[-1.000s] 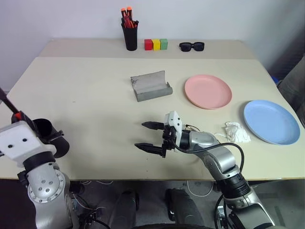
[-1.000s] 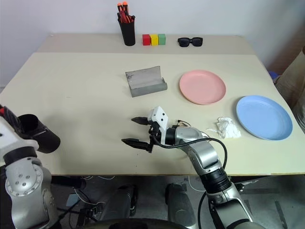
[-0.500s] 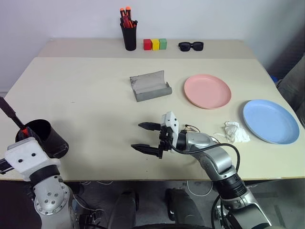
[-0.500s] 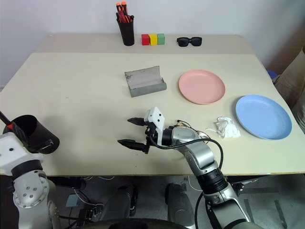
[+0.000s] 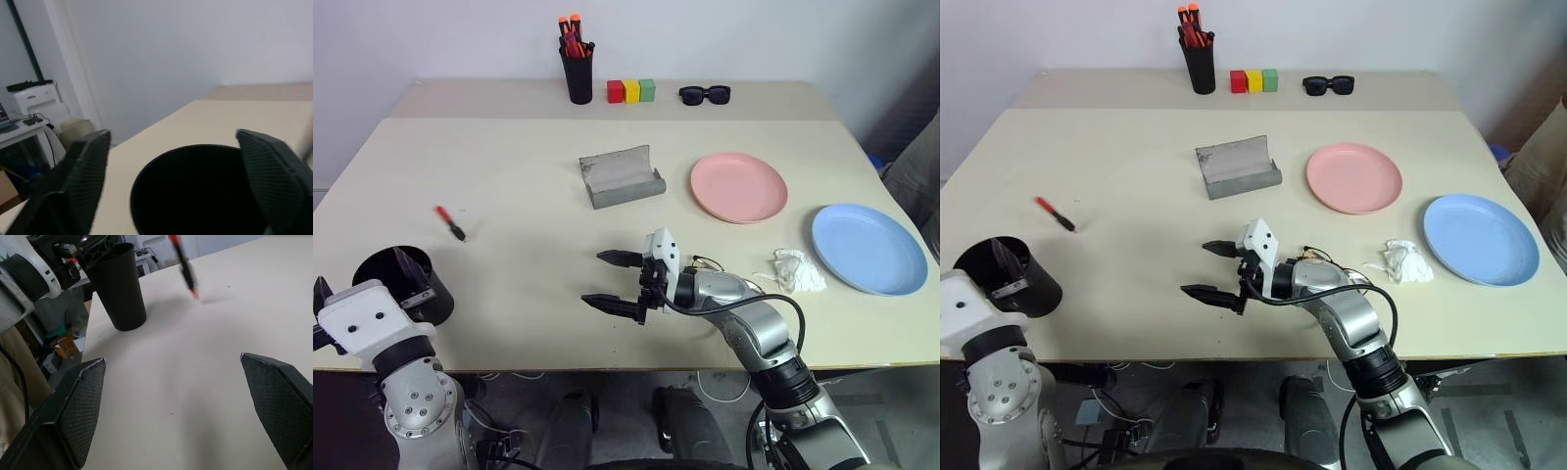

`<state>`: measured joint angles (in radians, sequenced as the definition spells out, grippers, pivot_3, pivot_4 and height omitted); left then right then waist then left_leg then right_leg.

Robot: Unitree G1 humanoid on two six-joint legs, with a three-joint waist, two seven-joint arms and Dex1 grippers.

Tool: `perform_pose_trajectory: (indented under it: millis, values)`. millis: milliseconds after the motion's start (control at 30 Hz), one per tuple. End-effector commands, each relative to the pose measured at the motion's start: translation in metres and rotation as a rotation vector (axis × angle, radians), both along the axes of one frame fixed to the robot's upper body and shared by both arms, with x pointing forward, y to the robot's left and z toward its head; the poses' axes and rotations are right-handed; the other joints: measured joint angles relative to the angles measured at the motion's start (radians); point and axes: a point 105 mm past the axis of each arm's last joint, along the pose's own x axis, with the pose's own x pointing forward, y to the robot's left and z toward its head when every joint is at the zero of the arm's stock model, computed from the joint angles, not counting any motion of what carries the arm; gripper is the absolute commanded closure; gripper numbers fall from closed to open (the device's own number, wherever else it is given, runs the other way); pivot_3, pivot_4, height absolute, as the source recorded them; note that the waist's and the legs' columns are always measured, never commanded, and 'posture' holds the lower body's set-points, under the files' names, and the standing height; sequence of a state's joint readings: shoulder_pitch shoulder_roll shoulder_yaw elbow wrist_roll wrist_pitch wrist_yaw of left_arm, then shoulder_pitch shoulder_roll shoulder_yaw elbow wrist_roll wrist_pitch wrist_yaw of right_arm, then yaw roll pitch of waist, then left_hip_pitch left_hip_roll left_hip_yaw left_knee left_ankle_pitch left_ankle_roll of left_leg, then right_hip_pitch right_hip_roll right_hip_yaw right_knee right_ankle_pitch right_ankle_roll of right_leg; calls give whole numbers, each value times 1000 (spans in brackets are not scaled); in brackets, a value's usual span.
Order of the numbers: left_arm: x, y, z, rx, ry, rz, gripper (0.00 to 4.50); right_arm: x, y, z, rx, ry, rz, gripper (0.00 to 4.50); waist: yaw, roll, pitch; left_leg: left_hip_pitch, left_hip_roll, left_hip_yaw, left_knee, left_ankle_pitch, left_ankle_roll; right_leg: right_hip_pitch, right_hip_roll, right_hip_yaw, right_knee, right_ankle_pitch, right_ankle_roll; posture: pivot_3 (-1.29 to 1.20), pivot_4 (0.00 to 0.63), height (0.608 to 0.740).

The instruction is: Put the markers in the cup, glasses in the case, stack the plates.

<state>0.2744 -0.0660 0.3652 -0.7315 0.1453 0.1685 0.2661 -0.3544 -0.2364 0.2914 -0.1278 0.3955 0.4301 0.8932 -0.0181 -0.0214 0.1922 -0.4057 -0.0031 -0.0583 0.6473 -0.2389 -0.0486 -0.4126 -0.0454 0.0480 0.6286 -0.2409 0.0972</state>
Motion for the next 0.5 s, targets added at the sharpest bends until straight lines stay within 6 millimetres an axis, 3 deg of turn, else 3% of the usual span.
perform_pose_trajectory:
  millis: [33, 267, 500]
  values:
    - [0, -2, 0, 3, 5, 11, 267, -4, 3, 8, 29, -21, 17, 0, 0, 0, 0, 0, 0, 0, 0, 0, 0, 0, 0, 0, 0, 0, 0, 0, 150, 740]
    - [1, 3, 7, 11, -22, 23, 267, -4, 3, 8, 31, -12, 16, 0, 0, 0, 0, 0, 0, 0, 0, 0, 0, 0, 0, 0, 0, 0, 0, 0, 150, 740]
    - [13, 1, 44, 62, -140, -17, 267, -4, 2, 8, 33, -8, 10, 0, 1, 0, 0, 0, 0, 0, 0, 0, 0, 0, 0, 0, 0, 0, 0, 0, 150, 740]
